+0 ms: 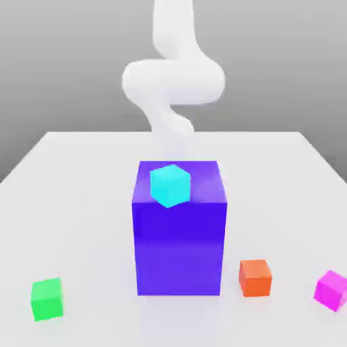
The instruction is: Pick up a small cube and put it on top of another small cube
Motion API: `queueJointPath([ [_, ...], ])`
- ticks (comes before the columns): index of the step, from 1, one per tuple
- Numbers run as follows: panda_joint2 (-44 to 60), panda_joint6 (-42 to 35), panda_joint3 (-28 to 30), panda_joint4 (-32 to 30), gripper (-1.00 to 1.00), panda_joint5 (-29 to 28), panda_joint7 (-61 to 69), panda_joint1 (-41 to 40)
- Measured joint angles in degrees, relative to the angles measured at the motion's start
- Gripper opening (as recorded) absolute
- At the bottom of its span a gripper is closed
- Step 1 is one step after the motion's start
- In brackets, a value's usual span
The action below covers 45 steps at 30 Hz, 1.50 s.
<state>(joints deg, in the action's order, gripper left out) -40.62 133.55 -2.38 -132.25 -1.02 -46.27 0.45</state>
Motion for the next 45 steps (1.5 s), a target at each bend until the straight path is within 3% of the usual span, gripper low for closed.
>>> queueJointPath([
  [18, 37.7, 12.7, -15.2, -3.3, 0.00, -10.7, -5.6, 6.8],
  [28, 58.1, 20.2, -18.5, -5.1, 0.00, -14.6, -7.3, 14.5],
  [32, 66.4, 26.0, -14.0, -3.4, 0.00, -19.3, -10.7, 18.8],
  [33, 68.0, 27.1, -12.9, -3.1, -1.00, -20.2, -11.5, 19.8],
  [40, 68.2, 27.3, -12.8, -3.0, -1.00, -20.5, -11.7, 19.8],
  [45, 59.4, 21.0, -17.2, -5.3, -1.00, -13.9, -7.2, 15.4],
])
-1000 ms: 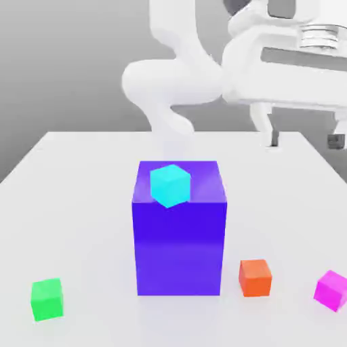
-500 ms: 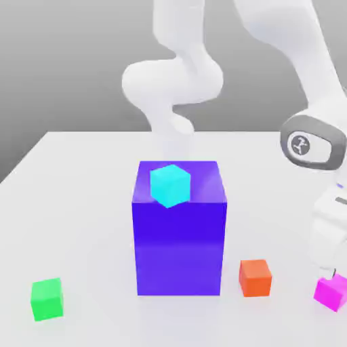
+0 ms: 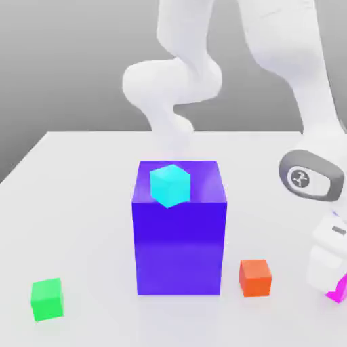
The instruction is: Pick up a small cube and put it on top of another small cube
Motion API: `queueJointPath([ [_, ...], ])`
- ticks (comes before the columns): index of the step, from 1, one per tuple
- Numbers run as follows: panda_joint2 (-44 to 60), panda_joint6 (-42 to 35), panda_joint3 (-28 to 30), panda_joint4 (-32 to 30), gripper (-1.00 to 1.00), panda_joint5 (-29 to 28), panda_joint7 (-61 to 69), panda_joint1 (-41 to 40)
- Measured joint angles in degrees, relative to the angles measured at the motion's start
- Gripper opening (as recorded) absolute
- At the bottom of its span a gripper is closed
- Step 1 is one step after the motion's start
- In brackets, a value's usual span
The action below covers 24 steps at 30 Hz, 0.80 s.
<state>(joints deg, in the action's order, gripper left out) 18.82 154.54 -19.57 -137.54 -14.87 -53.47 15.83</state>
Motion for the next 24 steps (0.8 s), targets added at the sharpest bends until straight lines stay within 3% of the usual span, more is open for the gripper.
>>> queueJointPath([
  [16, -11.2, -2.7, 22.6, -7.2, -1.00, 13.4, -7.3, -24.8],
  [20, -6.3, 1.2, 27.6, -6.0, -1.00, 18.7, -7.8, -31.9],
  [21, -3.9, 2.8, 28.1, -5.2, 1.00, 20.5, -7.5, -33.8],
  [24, -3.9, 2.8, 28.0, -5.2, 1.00, 20.5, -7.5, -33.8],
])
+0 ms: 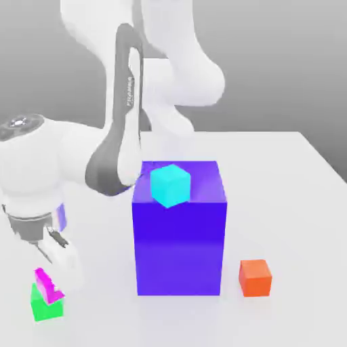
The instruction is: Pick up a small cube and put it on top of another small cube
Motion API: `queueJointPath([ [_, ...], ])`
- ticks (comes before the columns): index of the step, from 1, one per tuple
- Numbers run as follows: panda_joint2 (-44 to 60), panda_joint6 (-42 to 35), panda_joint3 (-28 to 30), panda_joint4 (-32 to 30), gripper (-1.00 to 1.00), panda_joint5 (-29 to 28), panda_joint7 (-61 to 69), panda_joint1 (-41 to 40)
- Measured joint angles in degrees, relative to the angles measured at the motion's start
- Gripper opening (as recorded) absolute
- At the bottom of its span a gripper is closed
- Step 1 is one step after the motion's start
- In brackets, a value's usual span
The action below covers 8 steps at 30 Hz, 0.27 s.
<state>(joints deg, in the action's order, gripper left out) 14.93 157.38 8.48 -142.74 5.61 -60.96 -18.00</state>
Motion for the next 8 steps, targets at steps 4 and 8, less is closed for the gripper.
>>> queueJointPath([
  [4, 0.8, 0.2, 0.5, 0.5, 1.00, 0.8, -0.1, -1.3],
  [8, -6.1, -6.2, 2.1, 0.3, 1.00, -2.2, -2.5, -1.0],
])
